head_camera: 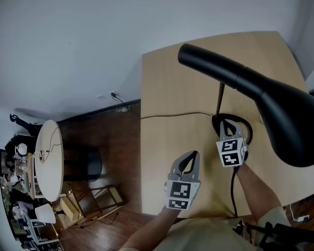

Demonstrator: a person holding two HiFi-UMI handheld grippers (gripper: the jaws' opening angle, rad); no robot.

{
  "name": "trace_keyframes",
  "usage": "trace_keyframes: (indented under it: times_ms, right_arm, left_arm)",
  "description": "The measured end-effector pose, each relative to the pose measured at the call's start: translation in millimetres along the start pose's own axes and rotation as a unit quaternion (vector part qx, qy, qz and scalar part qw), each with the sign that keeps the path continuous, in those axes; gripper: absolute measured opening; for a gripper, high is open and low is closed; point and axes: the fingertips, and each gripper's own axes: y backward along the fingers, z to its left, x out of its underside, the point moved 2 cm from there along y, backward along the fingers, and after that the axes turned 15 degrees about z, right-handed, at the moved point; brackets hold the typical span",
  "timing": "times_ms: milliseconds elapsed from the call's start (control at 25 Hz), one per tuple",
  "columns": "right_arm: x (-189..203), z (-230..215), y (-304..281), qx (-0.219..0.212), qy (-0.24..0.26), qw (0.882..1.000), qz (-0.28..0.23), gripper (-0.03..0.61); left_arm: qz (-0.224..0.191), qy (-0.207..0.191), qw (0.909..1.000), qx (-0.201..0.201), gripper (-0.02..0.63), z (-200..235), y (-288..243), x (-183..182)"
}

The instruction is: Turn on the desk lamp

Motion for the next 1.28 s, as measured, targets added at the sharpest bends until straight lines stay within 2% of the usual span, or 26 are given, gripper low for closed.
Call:
trace_keyframes:
  times_ms: [200, 520, 680, 880, 1280]
  right_arm:
    - [10.3, 1.3, -29.5, -0.004, 0.018, 0.999, 0.038, 0.000]
    - [13.1, 5.6, -38.3, -0.004, 0.039, 0.998, 0.048, 0.000]
    - [14.6, 5.4, -35.9, -0.018, 0.010, 0.999, 0.049, 0.000]
    - [1.5, -6.9, -8.2, -0.015, -0.041, 0.999, 0.000, 0.000]
    - [-4.7, 14.4, 91.2, -0.010, -0.082, 0.994, -0.078, 0.000]
  left_arm:
    - [0.018, 0.002, 0.9998, -0.007, 0.000, 1.2, -0.1, 11.2]
    - [0.018, 0.000, 0.9998, -0.006, 0.000, 0.5, -7.8, 6.7]
    - [0.009, -0.009, 0.9999, 0.005, 0.000, -8.7, -4.0, -1.3]
    - [-0.012, -0.019, 0.9996, 0.015, 0.000, -14.8, -1.0, -14.4]
    - [-0.043, -0.024, 0.9979, 0.042, 0.000, -24.1, 17.7, -15.8]
